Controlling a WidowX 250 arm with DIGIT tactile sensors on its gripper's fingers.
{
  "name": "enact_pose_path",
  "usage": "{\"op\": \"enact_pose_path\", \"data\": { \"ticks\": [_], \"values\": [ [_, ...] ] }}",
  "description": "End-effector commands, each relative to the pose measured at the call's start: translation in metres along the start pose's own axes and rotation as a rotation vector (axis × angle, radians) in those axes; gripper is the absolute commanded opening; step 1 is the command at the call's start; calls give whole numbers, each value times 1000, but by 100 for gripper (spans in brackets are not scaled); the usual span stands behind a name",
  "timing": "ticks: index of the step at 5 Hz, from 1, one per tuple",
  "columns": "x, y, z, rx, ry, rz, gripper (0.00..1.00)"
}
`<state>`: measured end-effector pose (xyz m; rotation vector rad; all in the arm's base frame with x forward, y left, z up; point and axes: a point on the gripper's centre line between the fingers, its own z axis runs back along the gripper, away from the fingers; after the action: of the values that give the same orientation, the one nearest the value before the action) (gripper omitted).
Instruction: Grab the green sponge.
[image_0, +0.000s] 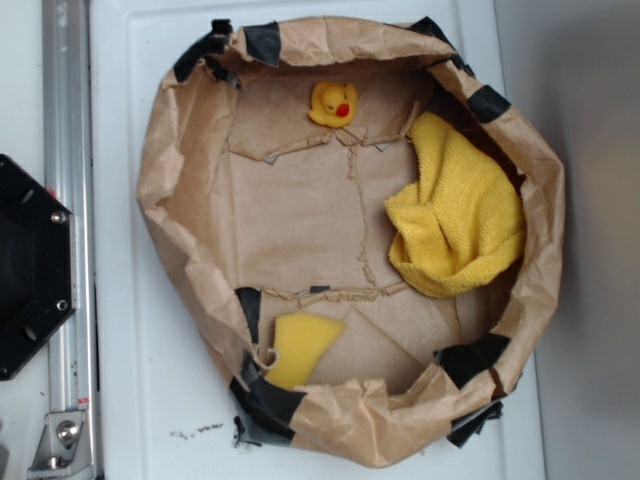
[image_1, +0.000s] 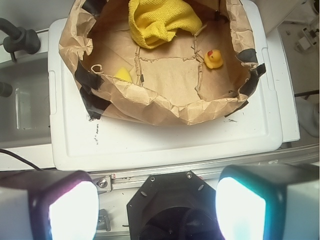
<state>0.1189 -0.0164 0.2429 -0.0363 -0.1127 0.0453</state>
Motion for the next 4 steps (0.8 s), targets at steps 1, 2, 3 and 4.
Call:
{"op": "enact_pose_path", "data": {
  "ticks": [1, 2, 3, 4],
  "values": [
    [0, 0, 0, 0, 0, 0, 100],
    [40, 7, -15, -1, 1, 80, 100],
    [72, 16, -22, -102, -27, 323, 100],
    [92, 25, -54, -290, 83, 570, 100]
  ]
}}
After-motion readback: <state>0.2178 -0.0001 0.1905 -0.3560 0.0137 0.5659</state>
